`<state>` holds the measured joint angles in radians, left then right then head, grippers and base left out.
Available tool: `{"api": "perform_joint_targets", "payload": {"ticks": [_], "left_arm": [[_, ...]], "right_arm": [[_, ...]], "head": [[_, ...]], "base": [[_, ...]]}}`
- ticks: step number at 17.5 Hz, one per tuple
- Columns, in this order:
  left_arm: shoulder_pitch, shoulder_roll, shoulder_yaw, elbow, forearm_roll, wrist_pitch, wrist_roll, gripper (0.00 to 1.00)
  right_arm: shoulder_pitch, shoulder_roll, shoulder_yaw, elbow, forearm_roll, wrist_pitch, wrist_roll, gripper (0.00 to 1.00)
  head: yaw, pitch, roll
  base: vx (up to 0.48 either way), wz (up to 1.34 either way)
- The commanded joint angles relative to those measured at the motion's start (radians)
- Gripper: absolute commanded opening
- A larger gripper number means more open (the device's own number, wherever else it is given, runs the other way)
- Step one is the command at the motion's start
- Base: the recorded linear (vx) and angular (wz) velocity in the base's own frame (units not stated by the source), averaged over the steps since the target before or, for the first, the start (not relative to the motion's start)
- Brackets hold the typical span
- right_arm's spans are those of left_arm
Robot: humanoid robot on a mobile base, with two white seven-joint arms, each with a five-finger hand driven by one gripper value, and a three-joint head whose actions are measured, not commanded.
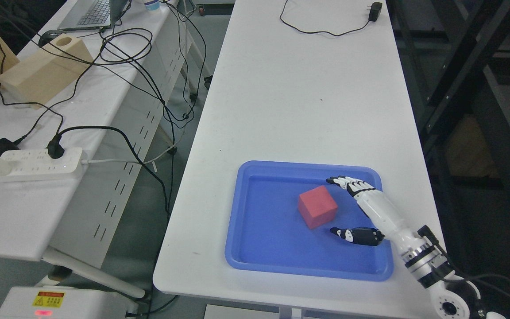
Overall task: Pick pink block from left shelf to tray
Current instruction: 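Withdraw the right hand from the blue tray toward the robot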
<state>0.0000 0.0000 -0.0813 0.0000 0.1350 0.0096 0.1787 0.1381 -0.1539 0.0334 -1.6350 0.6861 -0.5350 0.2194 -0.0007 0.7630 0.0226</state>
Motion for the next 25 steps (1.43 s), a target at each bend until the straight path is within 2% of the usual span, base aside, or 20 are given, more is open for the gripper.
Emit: {"api": "perform_joint_targets", "payload": {"ticks": [1,2,4,7,10,14,16,18,21,25], "left_arm": [[-0.029,0.017,0.000,-0.017,0.000,0.000,0.001,1.00],[-0.029,0.017,0.000,-0.017,0.000,0.000,0.001,1.00],[-0.029,0.017,0.000,-0.017,0.000,0.000,0.001,1.00],[-0.029,0.017,0.000,-0.017,0.000,0.000,0.001,1.00],[-0.029,0.017,0.000,-0.017,0.000,0.000,0.001,1.00],[-0.029,0.017,0.000,-0.017,0.000,0.000,0.001,1.00],[-0.029,0.017,0.000,-0.017,0.000,0.000,0.001,1.00],[-0.029,0.017,0.000,-0.017,0.000,0.000,0.001,1.00],[-0.029,0.017,0.000,-0.017,0.000,0.000,0.001,1.00],[-0.029,0.017,0.000,-0.017,0.000,0.000,0.001,1.00]], "right_arm": [[-0.003,-0.040,-0.072,0.000,-0.172,0.026,0.028,0.94],[-0.011,-0.035,-0.087,0.000,-0.288,0.062,0.029,0.95],[-0.012,-0.035,-0.098,0.001,-0.610,0.156,0.040,0.95],[-0.008,-0.015,-0.106,0.001,-0.703,0.262,0.043,0.96],[0.014,0.032,-0.110,0.000,-0.821,0.279,0.105,0.98],[0.023,0.071,-0.150,0.000,-0.905,0.264,0.194,0.99],[0.023,0.103,-0.193,0.000,-0.985,0.158,0.274,0.99],[0.023,0.106,-0.195,0.000,-0.996,0.087,0.281,0.99],[0.023,0.122,-0.193,0.000,-0.994,0.084,0.271,0.99],[0.015,0.136,-0.191,0.000,-0.924,0.147,0.216,0.99]], "head": [[0.0000,0.000,0.000],[0.0000,0.000,0.000],[0.0000,0.000,0.000],[0.0000,0.000,0.000],[0.0000,0.000,0.000],[0.0000,0.000,0.000],[0.0000,0.000,0.000],[0.0000,0.000,0.000],[0.0000,0.000,0.000],[0.0000,0.000,0.000]], "base": [[0.000,0.00],[0.000,0.00],[0.000,0.00],[0.000,0.00],[0.000,0.00],[0.000,0.00],[0.000,0.00],[-0.012,0.00],[-0.037,0.00],[-0.064,0.00]]}}
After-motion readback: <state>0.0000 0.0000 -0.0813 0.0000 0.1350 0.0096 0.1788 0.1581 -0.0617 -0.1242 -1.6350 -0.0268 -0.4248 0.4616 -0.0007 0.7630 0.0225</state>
